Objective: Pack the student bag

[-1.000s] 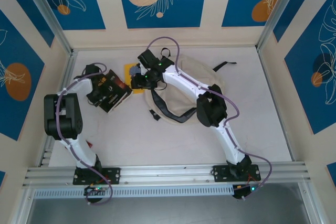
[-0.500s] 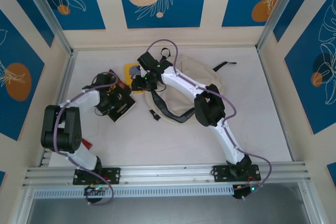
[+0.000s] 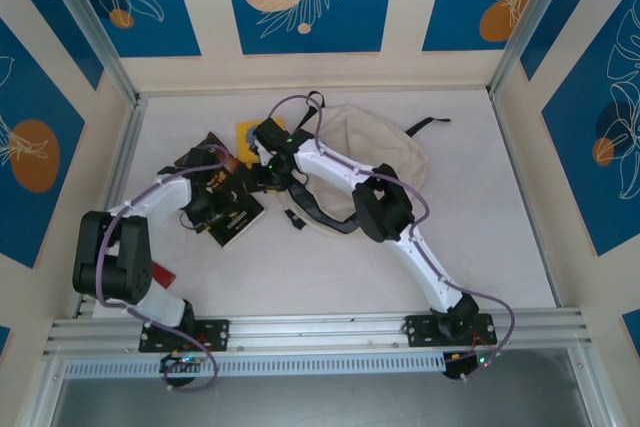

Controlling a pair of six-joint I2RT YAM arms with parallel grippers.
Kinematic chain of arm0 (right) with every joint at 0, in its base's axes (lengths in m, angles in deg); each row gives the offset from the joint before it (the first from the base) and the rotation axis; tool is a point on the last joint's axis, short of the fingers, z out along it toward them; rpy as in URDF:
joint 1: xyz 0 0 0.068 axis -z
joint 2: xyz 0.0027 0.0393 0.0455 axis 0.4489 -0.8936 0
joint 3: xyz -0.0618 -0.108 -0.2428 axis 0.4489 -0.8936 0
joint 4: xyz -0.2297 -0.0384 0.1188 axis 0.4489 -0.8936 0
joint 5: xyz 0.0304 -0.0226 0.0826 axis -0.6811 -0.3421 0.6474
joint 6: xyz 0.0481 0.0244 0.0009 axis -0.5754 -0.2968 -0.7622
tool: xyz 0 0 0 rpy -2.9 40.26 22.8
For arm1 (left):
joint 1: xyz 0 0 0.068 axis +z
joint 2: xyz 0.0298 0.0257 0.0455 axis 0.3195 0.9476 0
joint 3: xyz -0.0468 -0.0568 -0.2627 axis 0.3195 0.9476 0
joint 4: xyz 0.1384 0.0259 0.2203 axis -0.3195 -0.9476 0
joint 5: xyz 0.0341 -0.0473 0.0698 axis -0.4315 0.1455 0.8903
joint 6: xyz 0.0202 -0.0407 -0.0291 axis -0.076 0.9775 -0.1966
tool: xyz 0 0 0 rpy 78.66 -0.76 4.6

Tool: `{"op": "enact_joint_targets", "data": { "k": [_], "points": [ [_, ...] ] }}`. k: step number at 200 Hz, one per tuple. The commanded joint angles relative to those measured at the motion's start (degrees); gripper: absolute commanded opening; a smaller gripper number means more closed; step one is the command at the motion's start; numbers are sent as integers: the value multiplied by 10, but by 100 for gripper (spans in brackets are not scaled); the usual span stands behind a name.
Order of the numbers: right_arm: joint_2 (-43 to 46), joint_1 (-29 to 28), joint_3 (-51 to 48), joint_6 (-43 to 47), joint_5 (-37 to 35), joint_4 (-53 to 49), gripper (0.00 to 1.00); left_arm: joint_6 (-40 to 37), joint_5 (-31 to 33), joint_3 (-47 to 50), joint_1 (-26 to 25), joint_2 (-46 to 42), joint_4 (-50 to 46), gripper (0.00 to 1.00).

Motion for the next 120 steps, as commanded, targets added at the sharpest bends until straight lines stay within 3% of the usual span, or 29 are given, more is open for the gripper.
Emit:
{"op": "enact_joint_targets", "data": {
  "k": [1, 120],
  "points": [
    [-8, -11, 20, 22, 29, -21, 49, -2, -3, -9, 16, -13, -23, 65],
    [-39, -16, 28, 29, 106, -15, 49, -7, -6, 25, 18, 38, 9, 50]
  ]
}}
